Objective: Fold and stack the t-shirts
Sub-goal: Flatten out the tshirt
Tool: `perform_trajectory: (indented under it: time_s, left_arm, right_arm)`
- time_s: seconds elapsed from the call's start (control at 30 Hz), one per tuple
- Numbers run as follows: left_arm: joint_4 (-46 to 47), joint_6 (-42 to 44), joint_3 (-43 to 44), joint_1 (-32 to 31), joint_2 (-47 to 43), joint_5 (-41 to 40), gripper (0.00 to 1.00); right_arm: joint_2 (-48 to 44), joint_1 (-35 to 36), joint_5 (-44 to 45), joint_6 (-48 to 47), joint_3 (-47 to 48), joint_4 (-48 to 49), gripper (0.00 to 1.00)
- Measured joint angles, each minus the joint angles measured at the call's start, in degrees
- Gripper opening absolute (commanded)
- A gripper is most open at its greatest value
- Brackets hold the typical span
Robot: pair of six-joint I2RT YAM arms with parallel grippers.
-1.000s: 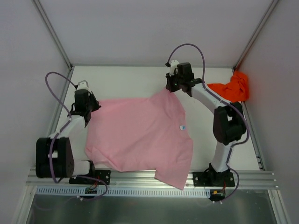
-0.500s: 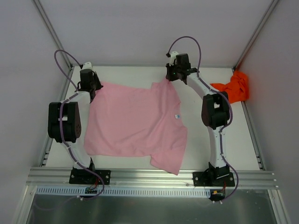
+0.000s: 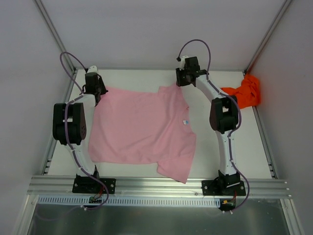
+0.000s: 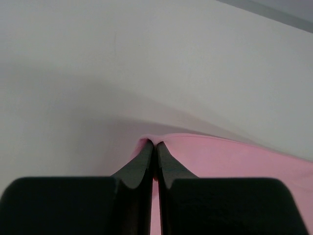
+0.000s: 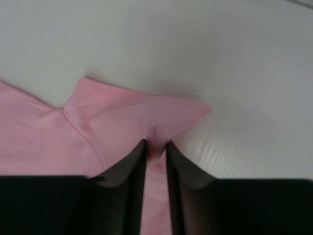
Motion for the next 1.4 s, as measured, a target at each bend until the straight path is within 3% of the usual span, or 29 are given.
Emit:
perform_trajectory:
  time_s: [0.13,0.23,0.3,0.83,1.0,1.3,1.4]
  left_arm:
    - [-0.24,0.00,0.04,0.39,0.15,-0.11,0.00]
    - [-0.22,0.09,0.07,0.39,0.15,-0.04,0.00]
    - [-0.17,0.13,0.07,0.39,0.15,0.07,0.00]
    - [-0.11,2.03,0.11,0.39,0.15,1.73,0.00]
    - [-0.11,2.78,0.11,0.39,0.15,1.84,0.00]
    - [-0.13,3.17,0.13,0.39,0.15,2.69,0.00]
    - [-0.17,3.26,0.13,0.39,0.17,2.71,0.00]
  right_arm:
    - [0.72,-1.31,0.87,1.79,0.63,-3.43,0.80]
    - [0.76,-2.36,1.75,2.89,1.77,-6.43,0.97]
    - [1.20,-2.93,1.95,3.98,3.76,-7.82,0.99]
    - [10.84,-5.35,-4.72,20.11,16.37,-6.71,0.96]
    - [14.14,-5.14,-4.72,22.97,16.37,-6.71,0.79]
    - [15.50,-3.34,-4.52,23.52,18.01,-4.00,0.68]
    - [16.83,-2.69,-4.52,23.41,20.24,-3.30,0.53]
